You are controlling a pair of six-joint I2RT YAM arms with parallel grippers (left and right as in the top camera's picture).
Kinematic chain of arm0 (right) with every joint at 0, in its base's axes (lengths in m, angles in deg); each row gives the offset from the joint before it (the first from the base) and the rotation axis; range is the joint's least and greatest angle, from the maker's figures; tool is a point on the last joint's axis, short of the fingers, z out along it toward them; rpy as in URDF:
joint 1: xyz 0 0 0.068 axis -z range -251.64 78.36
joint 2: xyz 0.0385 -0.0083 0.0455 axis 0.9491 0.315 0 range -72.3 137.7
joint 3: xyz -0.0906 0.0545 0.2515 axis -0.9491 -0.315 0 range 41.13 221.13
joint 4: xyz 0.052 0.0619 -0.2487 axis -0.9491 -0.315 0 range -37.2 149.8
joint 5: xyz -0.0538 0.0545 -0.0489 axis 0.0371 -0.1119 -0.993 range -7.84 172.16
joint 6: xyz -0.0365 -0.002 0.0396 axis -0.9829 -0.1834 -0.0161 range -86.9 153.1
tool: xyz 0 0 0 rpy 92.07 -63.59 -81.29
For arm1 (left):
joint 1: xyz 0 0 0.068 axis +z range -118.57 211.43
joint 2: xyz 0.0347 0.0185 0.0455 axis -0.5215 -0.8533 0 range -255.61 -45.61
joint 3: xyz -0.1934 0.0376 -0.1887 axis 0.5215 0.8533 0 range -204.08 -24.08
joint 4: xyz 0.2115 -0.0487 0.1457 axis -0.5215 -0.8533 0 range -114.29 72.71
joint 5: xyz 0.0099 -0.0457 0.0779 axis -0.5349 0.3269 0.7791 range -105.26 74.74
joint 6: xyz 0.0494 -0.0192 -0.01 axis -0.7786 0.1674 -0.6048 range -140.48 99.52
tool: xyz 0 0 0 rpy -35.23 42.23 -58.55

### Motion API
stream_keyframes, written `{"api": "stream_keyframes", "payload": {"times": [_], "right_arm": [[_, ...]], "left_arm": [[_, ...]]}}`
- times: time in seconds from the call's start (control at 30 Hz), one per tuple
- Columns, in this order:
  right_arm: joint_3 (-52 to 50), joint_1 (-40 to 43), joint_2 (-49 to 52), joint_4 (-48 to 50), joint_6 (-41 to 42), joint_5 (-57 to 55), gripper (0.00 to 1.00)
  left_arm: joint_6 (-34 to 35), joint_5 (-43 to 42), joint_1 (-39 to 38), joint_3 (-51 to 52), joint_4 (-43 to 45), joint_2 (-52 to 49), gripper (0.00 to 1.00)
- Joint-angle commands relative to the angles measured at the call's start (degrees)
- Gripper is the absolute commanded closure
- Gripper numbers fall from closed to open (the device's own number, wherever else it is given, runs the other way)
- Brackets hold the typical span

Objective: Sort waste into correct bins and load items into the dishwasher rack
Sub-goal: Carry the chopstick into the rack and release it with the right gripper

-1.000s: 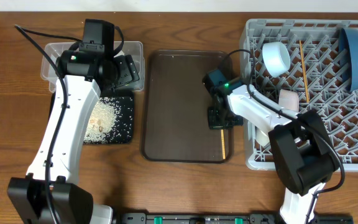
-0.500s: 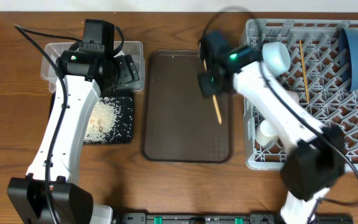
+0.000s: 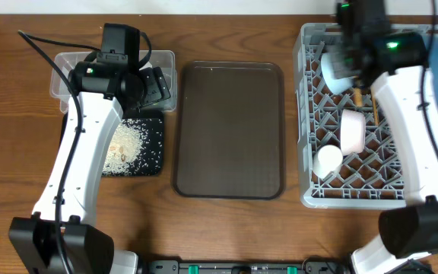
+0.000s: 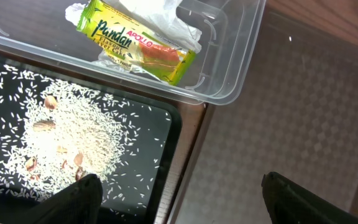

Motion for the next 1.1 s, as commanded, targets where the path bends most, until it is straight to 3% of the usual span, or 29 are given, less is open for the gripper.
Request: {"api": "stream_keyframes", "payload": {"times": [0.0,0.3,0.6,0.9,1.07], "right_arm": [[-0.5,5.03,1.36,0.72,-5.9,1.84,0.96],[-0.85,13.05,8.81,6.19,-6.64,3.82,0.98],[-0.87,14.27,13.99,7.19,-5.49,5.64,0.96],[-0.87,14.1,14.45,6.97,-5.27,6.97,0.81],[-0.87,14.1,14.45,6.51,-5.27,7.06,0.79]], "left_arm": [[-0.04,0.52,0.17,-0.94,-0.17,0.72,0.15],[-0.04,0.52,0.17,-0.94,-0.17,0.72,0.15],[-0.04,0.52,0.17,-0.94,-0.17,0.72,0.15],[-0.04,0.52,0.17,-0.94,-0.17,0.72,0.15],[-0.04,0.52,0.17,-0.94,-0.17,0.72,0.15]]}}
